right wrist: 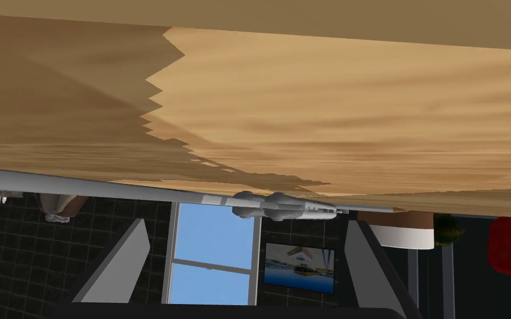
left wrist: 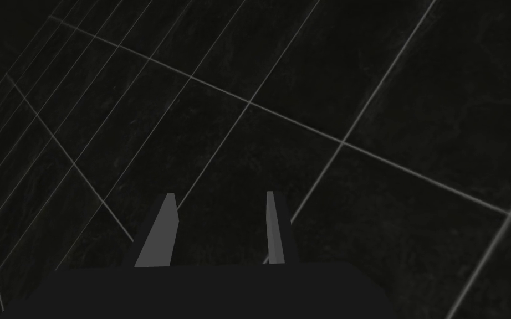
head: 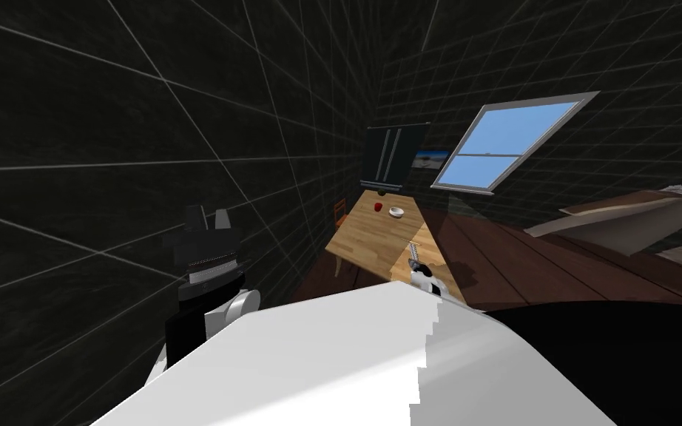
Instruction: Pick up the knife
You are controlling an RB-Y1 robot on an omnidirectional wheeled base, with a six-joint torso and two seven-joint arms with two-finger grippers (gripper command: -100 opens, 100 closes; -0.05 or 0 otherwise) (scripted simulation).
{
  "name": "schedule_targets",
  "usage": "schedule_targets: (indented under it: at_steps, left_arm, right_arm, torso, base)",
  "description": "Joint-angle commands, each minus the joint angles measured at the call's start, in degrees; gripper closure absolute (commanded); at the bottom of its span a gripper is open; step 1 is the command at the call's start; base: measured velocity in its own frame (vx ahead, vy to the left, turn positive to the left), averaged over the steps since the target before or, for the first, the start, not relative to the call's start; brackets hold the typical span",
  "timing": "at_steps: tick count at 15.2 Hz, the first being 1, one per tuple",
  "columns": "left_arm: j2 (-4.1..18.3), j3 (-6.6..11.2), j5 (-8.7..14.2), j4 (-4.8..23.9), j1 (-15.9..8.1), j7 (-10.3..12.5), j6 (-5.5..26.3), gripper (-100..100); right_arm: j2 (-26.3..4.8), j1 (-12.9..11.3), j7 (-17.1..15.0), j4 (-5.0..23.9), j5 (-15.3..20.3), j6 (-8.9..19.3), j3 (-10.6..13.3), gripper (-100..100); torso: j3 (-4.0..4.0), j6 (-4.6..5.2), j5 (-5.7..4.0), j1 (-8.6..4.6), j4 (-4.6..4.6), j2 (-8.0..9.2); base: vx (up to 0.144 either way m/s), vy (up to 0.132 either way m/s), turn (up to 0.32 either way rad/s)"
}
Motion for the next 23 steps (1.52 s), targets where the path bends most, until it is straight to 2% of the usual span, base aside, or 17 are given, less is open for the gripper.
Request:
schedule_targets:
  at_steps: [1,3,4,5,6,8,9,11,12,14,15,16,18,19,20,21,23]
  left_arm:
    - [0.0,0.00,0.0,0.0,0.0,0.0,0.0,0]
    - [0.0,0.00,0.0,0.0,0.0,0.0,0.0,0]
    - [0.0,0.00,0.0,0.0,0.0,0.0,0.0,0]
    - [0.0,0.00,0.0,0.0,0.0,0.0,0.0,0]
    - [0.0,0.00,0.0,0.0,0.0,0.0,0.0,0]
    - [0.0,0.00,0.0,0.0,0.0,0.0,0.0,0]
    - [0.0,0.00,0.0,0.0,0.0,0.0,0.0,0]
    - [0.0,0.00,0.0,0.0,0.0,0.0,0.0,0]
    - [0.0,0.00,0.0,0.0,0.0,0.0,0.0,0]
    - [0.0,0.00,0.0,0.0,0.0,0.0,0.0,0]
    - [0.0,0.00,0.0,0.0,0.0,0.0,0.0,0]
    - [0.0,0.00,0.0,0.0,0.0,0.0,0.0,0]
    - [0.0,0.00,0.0,0.0,0.0,0.0,0.0,0]
    - [0.0,0.00,0.0,0.0,0.0,0.0,0.0,0]
    - [0.0,0.00,0.0,0.0,0.0,0.0,0.0,0]
    - [0.0,0.00,0.0,0.0,0.0,0.0,0.0,0]
    - [0.0,0.00,0.0,0.0,0.0,0.0,0.0,0]
  right_arm:
    - [2.6,0.1,-1.9,-2.6,2.9,0.3,0.3,-100]
    - [2.6,0.1,-1.9,-2.6,3.9,0.3,0.3,-100]
    - [5.0,0.4,-3.8,-5.3,5.8,1.1,0.8,-100]
    - [5.0,0.4,-3.8,-5.3,7.0,1.1,0.8,-100]
    - [7.0,0.6,-5.7,-7.0,8.4,1.8,1.3,-100]
    - [7.4,0.6,-5.7,-8.0,10.0,1.8,1.3,-100]
    - [9.8,0.9,-7.5,-10.5,11.7,2.5,1.8,-100]
    - [9.8,0.9,-7.5,-10.7,13.0,2.5,1.8,-100]
    - [12.2,1.1,-9.4,-13.4,14.6,3.2,2.2,-100]
    - [12.2,1.1,-9.4,-13.4,16.0,3.2,2.2,-100]
    - [14.6,1.3,-11.3,-14.7,18.7,3.9,2.7,-100]
    - [14.6,1.3,-11.3,-15.8,19.0,3.9,2.7,-100]
    - [17.0,1.6,-13.2,-18.7,21.3,4.7,3.2,-100]
    - [17.0,1.6,-13.2,-18.7,22.1,4.7,3.2,-100]
    - [19.3,1.8,-15.1,-21.0,23.7,5.4,3.7,-100]
    - [19.4,1.8,-15.1,-21.4,25.1,5.4,3.7,-100]
    - [19.0,1.4,-14.5,-20.4,24.6,4.9,2.9,-100]
  torso:
    - [0.00,0.00,0.00,0.00,0.00,0.00]
    - [0.00,0.02,0.01,0.04,0.00,0.00]
    - [0.01,0.01,0.02,0.08,0.00,0.02]
    - [0.01,0.02,0.01,0.06,0.00,0.02]
    - [0.01,0.02,0.01,0.03,0.00,0.02]
    - [-0.03,0.02,-0.01,-0.04,-0.01,-0.05]
    - [-0.02,0.00,0.00,0.03,-0.01,-0.03]
    - [0.00,0.02,0.02,0.07,0.00,0.00]
    - [0.01,0.00,0.02,0.10,0.00,0.02]
    - [-0.04,-0.02,-0.04,-0.01,-0.02,-0.06]
    - [-0.05,-0.03,-0.05,-0.03,-0.03,-0.08]
    - [-0.08,0.01,-0.09,-0.06,-0.07,-0.10]
    - [-0.13,0.04,-0.14,-0.18,-0.11,-0.15]
    - [-0.14,0.00,-0.15,-0.21,-0.11,-0.17]
    - [-0.13,-0.01,-0.14,-0.16,-0.10,-0.15]
    - [-0.13,0.02,-0.14,-0.17,-0.11,-0.16]
    - [-0.12,-0.01,-0.14,-0.13,-0.10,-0.13]
  base:
    - [0.031,-0.073,-0.112]
    - [0.024,-0.055,-0.095]
    - [0.023,-0.065,-0.127]
    - [0.026,-0.075,-0.139]
    - [0.046,-0.095,-0.194]
    - [0.044,-0.072,-0.084]
    - [0.028,-0.057,-0.121]
    - [0.029,-0.051,-0.093]
    - [0.030,-0.065,-0.105]
    - [0.032,-0.057,-0.095]
    - [0.037,-0.056,-0.141]
    - [0.042,-0.066,-0.138]
    - [0.047,-0.083,-0.174]
    - [0.032,-0.053,-0.018]
    - [0.039,-0.067,-0.150]
    - [0.042,-0.068,-0.138]
    - [0.021,-0.033,-0.006]
